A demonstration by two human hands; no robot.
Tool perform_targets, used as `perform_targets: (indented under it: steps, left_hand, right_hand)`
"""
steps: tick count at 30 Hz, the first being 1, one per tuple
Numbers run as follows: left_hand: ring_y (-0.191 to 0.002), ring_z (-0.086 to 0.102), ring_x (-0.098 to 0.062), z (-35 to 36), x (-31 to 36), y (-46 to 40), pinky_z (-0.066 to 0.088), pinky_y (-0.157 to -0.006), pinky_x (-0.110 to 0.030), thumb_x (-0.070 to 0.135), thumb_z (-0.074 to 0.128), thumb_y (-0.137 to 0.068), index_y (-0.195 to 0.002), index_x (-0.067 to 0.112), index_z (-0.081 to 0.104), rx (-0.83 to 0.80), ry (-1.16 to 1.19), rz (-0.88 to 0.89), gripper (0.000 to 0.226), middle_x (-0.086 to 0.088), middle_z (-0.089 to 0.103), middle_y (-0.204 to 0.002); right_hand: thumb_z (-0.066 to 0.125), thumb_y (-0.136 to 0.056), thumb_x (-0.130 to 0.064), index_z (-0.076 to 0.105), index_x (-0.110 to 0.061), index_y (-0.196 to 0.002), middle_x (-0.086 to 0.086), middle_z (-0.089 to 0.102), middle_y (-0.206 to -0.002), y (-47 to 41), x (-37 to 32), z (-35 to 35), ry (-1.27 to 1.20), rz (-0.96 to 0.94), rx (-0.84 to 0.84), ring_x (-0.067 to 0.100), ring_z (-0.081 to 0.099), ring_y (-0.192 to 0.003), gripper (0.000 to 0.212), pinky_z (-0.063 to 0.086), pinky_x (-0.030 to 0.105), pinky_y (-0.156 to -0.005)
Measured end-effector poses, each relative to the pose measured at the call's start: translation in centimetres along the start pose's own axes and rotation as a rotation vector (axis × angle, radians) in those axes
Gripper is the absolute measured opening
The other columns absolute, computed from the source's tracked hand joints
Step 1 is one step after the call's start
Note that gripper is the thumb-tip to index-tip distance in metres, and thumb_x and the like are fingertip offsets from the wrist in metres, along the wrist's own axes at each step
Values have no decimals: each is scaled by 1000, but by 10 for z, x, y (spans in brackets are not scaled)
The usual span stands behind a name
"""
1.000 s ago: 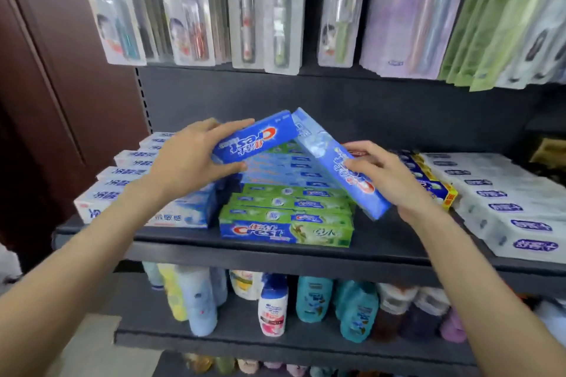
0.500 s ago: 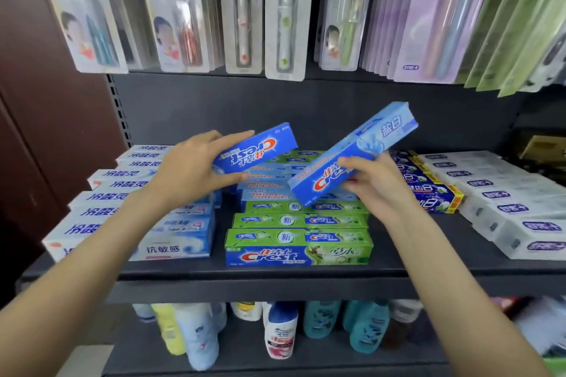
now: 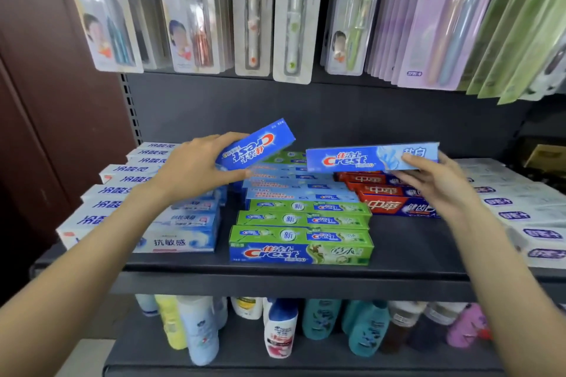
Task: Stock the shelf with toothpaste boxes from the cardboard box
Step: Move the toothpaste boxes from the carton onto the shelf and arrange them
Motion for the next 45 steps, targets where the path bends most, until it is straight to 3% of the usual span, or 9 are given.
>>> perform_targets:
  steps: [3,9,15,17,20,24,31,38,45]
  left_hand:
    - [-78,55,-17,-5,-5,-2,38,-68,-29,69,52,-79,-129,30,45,-56,42,-146,64,7,63,-98]
    - [-85,59,-23,2,-14,-2,44,-74,-36,63,46,-84,-116,19,48,-163,122,-316,54,-3,64,-95]
    - [-97,57,-23,9,-22,-11,40,-80,-31,54,38,-94,-116,24,49,-137,316,-433,39,-4,63,-110]
    - [-88,61,-13,12,-17,-15,46,-73,-21,45,38,-97,-117,28,48,-116,493,-489,28,3,64,-106]
    - [-56,64,-7,21,-5,-24,52,-53,-20,29,43,-99,-115,22,52,-115,1003,-665,20,5,66,-81]
    - [-71,62,-13,35,12,-46,53,-62,-30,17,48,-97,-120,14,50,-39,1147,-608,24,-1,66,-90]
    - [-84,66,-17,57,48,-49,59,-68,-32,13,56,-92,-129,4,40,194,1473,-542,41,-12,58,-113]
    - [-120,52,-16,66,40,-28,39,-96,-28,46,50,-92,-134,21,49,-284,103,-189,48,5,57,-131]
    - [-125,47,-16,79,37,-14,33,-103,-35,56,45,-90,-131,26,52,-315,-70,-90,50,6,50,-138]
  right_hand:
    - [63,-85,-1,50,-4,-118,13,67,-108,-39,19,24,-102,31,6,20,70,-90,36,59,28,-72]
    - [62,-86,1,43,-1,-124,18,58,-122,-111,47,101,108,50,-173,25,62,-104,43,58,29,-78]
    - [75,-77,-36,59,-10,-116,10,56,-118,-140,40,110,1399,-349,-96,29,50,-111,49,40,34,-91]
    - [68,-84,-33,53,-10,-126,15,47,-127,-131,37,112,1550,-403,-18,34,44,-117,51,38,38,-98]
    - [63,-88,-26,43,-13,-135,12,44,-125,-95,21,129,1324,-510,-72,28,49,-112,53,43,36,-93]
    - [56,-90,-44,37,-25,-136,-3,60,-105,-26,12,170,738,-140,-504,16,66,-85,53,56,34,-76]
    - [72,-82,-28,33,-31,-139,10,64,-108,-34,8,160,880,-171,-576,15,60,-93,69,48,29,-85]
    - [68,-82,-14,54,-31,-130,-1,61,-110,-78,4,154,1317,-572,-424,19,58,-102,52,43,30,-80]
    - [58,-90,-18,55,-28,-128,5,53,-130,-102,47,156,1719,-533,-386,29,41,-120,39,29,41,-107]
Point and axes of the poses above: each hand's wrist, its own y-axis away from the middle knuckle, its own z-axis out of the palm, x = y × z, the point moved 5 cm from there along -y, towards the middle knuckle
